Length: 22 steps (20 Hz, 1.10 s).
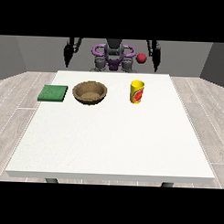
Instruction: Pick the cup and pour the ball into the bowl, then pick the bowl and place it on the pad
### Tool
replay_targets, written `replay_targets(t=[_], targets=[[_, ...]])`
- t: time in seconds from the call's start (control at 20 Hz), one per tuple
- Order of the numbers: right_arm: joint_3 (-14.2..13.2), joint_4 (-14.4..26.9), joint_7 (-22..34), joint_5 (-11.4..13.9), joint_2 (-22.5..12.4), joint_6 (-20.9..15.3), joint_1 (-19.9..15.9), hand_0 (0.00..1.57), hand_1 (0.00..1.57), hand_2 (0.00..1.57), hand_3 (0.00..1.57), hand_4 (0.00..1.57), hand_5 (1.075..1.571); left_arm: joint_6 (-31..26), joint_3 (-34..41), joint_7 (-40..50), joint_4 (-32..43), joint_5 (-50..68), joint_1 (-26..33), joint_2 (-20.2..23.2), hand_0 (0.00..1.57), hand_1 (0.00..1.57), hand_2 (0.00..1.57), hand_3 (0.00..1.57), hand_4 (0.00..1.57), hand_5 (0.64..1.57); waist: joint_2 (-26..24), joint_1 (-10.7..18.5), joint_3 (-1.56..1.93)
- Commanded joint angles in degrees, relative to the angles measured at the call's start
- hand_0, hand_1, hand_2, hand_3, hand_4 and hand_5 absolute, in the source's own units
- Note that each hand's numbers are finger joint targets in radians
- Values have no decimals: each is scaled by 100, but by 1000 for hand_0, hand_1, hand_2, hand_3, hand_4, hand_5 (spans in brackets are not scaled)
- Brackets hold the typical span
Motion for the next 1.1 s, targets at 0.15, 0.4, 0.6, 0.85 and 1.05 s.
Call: replay_targets(t=[0.15, 0.4, 0.6, 0.85, 1.05], targets=[[-52, -482, 426, -11, -284, 86, -26, 0, 0, 0, 305, 1058, 1571, -70, 26, 410, -523, 64, -91, 189, 0, 0, 0, 0, 0, 1535, -1343, -13, 50], [723, -1238, 1291, -290, 574, -213, -655, 0, 0, 0, 0, 919, 1570, -90, -55, 1271, -1068, 1030, -458, -465, 0, 0, 0, 0, 0, 1529, -2757, 240, 55], [1666, -1250, 2255, -260, 592, -1495, -514, 0, 0, 0, 0, 724, 1570, 216, -307, 2202, -1582, 1589, -142, -714, 0, 0, 0, 0, 0, 1550, -3094, 713, 78], [2728, -1693, 3168, 137, 600, -2679, -1247, 0, 0, 0, 0, 512, 1571, 62, -151, 2248, -1696, 1570, -178, -564, 0, 0, 0, 0, 0, 1535, -2448, 228, 77], [2467, -1343, 3099, 598, 602, -2367, -2405, 0, 0, 0, 0, 198, 1570, 116, 55, 1729, -1392, 1246, -1182, -422, 0, 0, 0, 0, 0, 1517, -1282, -39, 77]])
